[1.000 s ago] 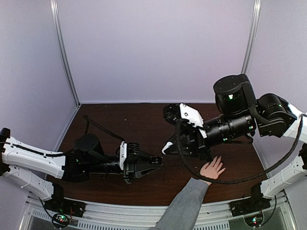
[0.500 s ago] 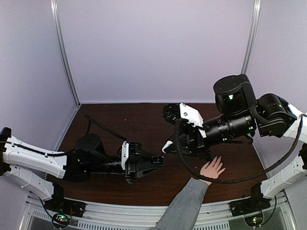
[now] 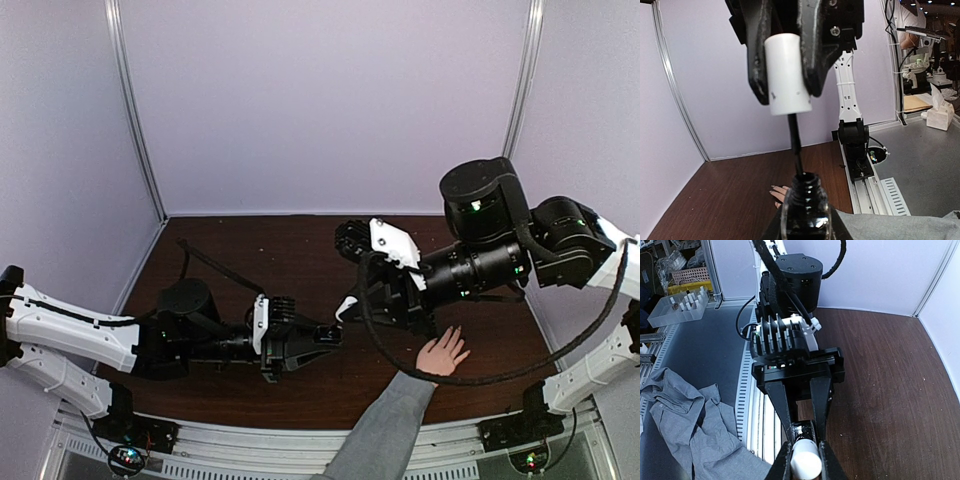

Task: Paint the nails
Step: Close the cap of the nail polish bottle, then screw the nail polish bottle cap onto the nail polish bottle.

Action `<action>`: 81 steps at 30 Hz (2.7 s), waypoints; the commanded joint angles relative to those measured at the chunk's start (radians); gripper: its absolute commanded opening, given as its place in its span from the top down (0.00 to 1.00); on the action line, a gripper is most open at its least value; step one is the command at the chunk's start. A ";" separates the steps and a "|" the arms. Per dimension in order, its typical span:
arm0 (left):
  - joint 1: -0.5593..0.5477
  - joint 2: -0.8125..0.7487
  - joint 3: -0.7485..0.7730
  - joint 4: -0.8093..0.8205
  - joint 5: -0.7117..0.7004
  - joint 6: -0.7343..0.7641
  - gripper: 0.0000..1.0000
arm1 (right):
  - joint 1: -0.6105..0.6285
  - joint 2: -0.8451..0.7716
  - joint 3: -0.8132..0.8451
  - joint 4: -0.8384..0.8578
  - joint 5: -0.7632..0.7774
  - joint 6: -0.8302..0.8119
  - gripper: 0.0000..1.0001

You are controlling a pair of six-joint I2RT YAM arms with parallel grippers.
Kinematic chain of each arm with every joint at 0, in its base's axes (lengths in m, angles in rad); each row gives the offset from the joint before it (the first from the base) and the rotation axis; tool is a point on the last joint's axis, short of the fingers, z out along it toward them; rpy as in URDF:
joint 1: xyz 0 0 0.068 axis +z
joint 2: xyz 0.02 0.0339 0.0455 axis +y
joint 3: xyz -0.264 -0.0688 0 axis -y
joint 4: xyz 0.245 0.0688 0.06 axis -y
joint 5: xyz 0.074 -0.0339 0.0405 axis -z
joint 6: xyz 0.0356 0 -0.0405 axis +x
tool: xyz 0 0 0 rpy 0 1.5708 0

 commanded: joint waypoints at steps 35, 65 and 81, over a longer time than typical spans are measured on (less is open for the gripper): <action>-0.005 -0.006 0.053 0.047 -0.016 -0.036 1.00 | 0.008 0.081 -0.036 -0.035 0.078 -0.086 1.00; -0.005 0.075 0.107 0.266 -0.518 0.010 1.00 | -0.059 0.213 0.000 0.113 0.437 0.179 1.00; -0.005 0.093 0.122 0.233 -0.547 -0.001 1.00 | -0.089 0.178 0.013 0.131 0.400 0.249 0.74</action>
